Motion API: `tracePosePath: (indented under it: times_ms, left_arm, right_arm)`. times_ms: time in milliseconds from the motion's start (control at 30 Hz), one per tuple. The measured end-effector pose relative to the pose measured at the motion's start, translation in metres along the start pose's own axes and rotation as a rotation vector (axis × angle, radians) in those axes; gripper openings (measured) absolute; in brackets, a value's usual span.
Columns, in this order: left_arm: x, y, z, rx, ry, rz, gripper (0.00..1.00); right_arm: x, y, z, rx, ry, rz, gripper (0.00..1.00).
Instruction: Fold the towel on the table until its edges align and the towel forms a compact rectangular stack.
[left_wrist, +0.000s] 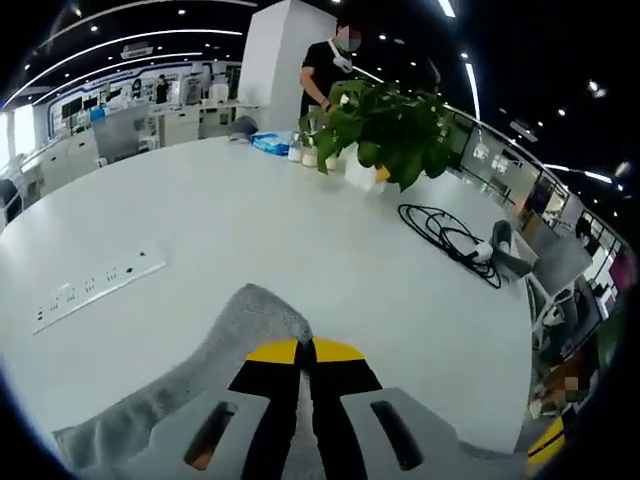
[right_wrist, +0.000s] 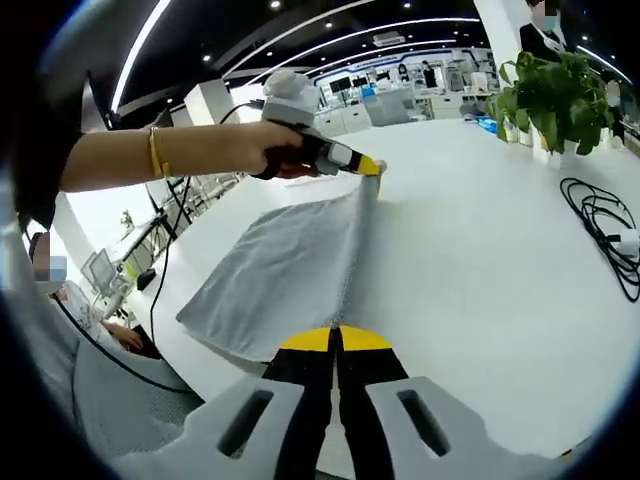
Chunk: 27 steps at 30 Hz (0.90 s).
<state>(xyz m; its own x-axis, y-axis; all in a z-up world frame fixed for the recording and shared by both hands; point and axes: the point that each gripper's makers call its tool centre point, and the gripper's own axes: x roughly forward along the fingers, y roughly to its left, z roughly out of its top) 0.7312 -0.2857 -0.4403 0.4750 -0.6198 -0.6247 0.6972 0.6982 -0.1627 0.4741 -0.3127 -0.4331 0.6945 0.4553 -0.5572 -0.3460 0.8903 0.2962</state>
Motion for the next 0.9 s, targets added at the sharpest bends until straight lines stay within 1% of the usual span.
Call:
tracePosePath:
  times_ms: [100,200,267,300,367,400,467,533,567,667,767,800,900]
  left_arm:
    - [0.004,0.001,0.003,0.005,-0.002,-0.005,0.02]
    - [0.004,0.0,0.006,0.001,-0.011,-0.011,0.02]
    - [0.0,-0.003,0.005,0.005,-0.014,-0.013,0.02]
    - [0.0,-0.002,0.004,0.024,-0.011,-0.014,0.02]
    - [-0.003,0.005,0.002,0.033,-0.01,-0.012,0.02]
    - [-0.005,0.008,0.002,0.029,-0.02,-0.011,0.02]
    - [-0.01,0.01,0.005,0.022,-0.038,-0.01,0.02]
    - [-0.014,0.015,0.002,0.027,-0.042,0.002,0.02]
    - [-0.016,0.018,0.002,0.025,-0.044,0.005,0.02]
    - [-0.02,0.023,0.003,-0.014,-0.066,0.006,0.02]
    - [-0.028,0.028,0.003,-0.025,-0.081,0.004,0.02]
    - [-0.028,0.027,0.005,-0.028,-0.087,0.001,0.02]
    - [-0.036,0.038,0.003,-0.051,-0.109,0.0,0.02]
  right_arm:
    - [-0.007,-0.006,0.004,-0.007,-0.009,-0.022,0.0]
    - [-0.009,-0.001,0.009,-0.001,-0.021,-0.02,0.0]
    - [-0.008,0.007,0.011,-0.015,-0.023,-0.005,0.0]
    - [-0.007,0.011,0.013,-0.018,-0.027,0.004,0.0]
    - [-0.004,0.021,0.016,-0.035,-0.031,0.028,0.0]
    - [-0.003,0.028,0.019,-0.072,-0.03,0.04,0.0]
    - [0.0,0.036,0.023,-0.074,-0.034,0.056,0.0]
    - [0.003,0.044,0.027,-0.072,-0.049,0.079,0.0]
    - [0.005,0.05,0.031,-0.09,-0.065,0.096,0.0]
    - [0.011,0.061,0.032,-0.109,-0.053,0.122,0.0]
    - [0.014,0.07,0.034,-0.123,-0.05,0.144,0.0]
    - [0.015,0.074,0.036,-0.129,-0.049,0.151,0.0]
    - [0.017,0.082,0.039,-0.139,-0.05,0.171,0.0]
